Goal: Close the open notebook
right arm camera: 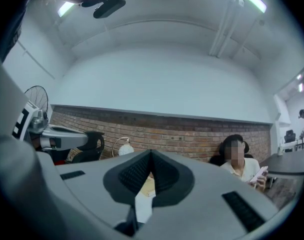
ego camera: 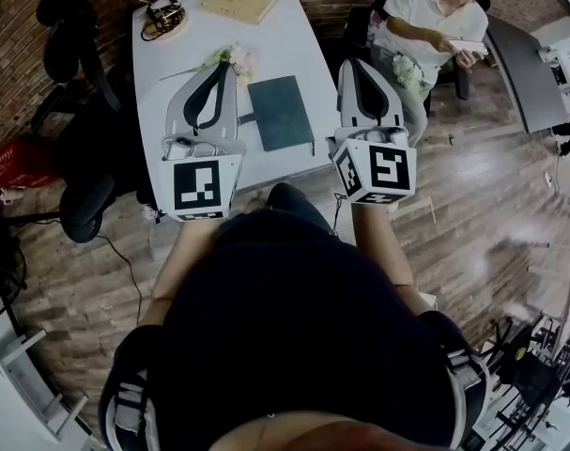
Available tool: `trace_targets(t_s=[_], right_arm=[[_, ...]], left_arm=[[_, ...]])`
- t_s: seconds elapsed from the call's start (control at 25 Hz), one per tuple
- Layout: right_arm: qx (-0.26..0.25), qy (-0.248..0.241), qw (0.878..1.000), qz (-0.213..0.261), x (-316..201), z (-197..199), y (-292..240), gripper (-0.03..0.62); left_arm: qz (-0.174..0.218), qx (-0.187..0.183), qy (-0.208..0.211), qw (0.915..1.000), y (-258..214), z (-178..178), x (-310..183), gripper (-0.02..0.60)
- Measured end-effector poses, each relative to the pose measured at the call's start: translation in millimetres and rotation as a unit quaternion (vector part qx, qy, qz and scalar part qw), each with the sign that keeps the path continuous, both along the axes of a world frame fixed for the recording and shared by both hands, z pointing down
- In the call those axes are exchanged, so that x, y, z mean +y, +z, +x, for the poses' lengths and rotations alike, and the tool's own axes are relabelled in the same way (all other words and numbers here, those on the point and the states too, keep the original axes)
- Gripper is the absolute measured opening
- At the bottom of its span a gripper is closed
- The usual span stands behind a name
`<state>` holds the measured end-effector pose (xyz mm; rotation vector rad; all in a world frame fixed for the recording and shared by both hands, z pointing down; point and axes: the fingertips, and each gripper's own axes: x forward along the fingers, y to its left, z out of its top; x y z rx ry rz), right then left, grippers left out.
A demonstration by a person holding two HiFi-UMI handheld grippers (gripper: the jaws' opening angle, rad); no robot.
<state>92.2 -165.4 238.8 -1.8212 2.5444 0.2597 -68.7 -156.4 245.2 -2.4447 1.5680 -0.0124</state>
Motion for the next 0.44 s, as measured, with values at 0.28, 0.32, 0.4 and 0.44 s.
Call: trace_targets(t_s=[0.28,0.32,0.4,0.44], right_arm=[[-0.004,-0.001,1.0,-0.003,2.3,1.5,2.0,0.011],[-0.004,-0.001,1.0,-0.004,2.3,1.6,2.4,0.011],[-0.005,-0.002,1.0,-0.005,2.3,1.5,2.6,0.011],[-0.005,-0.002,1.0,-0.005,2.3,1.3,2.5,0.011]], left_arm=[[-0.003,0.0,0.002,1.0,1.9,2.5,3.4,0.006],[-0.003,0.0,0.002,1.0,2.2,2.5,3.6,0.006],[-0.004,0.001,0.002,1.0,2.4,2.6,3.7,0.006],[-0.004,0.001,0.001,1.0,2.5,2.5,3.8,0.006]])
